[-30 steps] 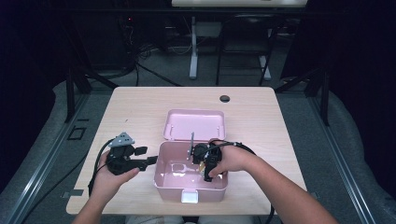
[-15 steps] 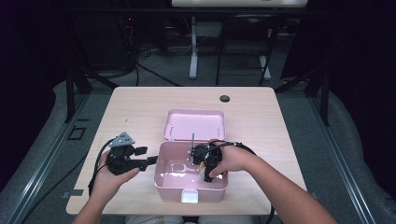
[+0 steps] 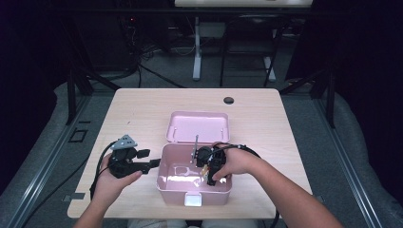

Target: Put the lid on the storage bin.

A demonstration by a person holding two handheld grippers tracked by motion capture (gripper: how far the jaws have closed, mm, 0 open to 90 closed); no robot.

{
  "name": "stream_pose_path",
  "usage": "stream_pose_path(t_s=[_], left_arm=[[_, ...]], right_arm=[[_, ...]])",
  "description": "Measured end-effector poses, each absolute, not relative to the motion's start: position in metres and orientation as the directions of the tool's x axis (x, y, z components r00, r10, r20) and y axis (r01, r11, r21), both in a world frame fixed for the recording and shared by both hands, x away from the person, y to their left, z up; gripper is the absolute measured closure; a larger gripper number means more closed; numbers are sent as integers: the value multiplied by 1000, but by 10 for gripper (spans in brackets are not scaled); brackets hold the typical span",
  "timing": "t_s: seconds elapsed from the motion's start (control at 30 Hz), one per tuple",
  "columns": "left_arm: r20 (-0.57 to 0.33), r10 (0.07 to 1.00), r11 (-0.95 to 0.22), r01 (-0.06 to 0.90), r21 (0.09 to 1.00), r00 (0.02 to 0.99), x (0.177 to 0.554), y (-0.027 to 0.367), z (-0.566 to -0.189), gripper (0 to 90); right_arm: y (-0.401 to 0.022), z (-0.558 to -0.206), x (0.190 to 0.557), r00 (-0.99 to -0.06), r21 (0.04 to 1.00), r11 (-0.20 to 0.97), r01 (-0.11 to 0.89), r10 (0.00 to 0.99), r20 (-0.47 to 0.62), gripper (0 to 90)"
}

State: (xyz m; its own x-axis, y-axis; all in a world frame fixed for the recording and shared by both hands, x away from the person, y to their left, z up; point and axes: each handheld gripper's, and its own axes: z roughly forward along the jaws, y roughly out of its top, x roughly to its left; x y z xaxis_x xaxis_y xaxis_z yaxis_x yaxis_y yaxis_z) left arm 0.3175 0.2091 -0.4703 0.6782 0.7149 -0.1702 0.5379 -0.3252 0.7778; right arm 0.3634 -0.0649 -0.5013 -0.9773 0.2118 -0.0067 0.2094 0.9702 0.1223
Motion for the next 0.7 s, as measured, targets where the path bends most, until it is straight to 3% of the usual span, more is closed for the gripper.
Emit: stream_pose_path(t_s=[0.33,0.7], left_arm=[[-171,715,-325,539,777,678,318,209,-470,394],[-171,719,-320,539,779,674,318,210,-470,394]], right_arm=[[-66,-499,365,-971,132,962,240,239,24,196],[-68,-501,368,-970,143,961,238,242,-15,195]])
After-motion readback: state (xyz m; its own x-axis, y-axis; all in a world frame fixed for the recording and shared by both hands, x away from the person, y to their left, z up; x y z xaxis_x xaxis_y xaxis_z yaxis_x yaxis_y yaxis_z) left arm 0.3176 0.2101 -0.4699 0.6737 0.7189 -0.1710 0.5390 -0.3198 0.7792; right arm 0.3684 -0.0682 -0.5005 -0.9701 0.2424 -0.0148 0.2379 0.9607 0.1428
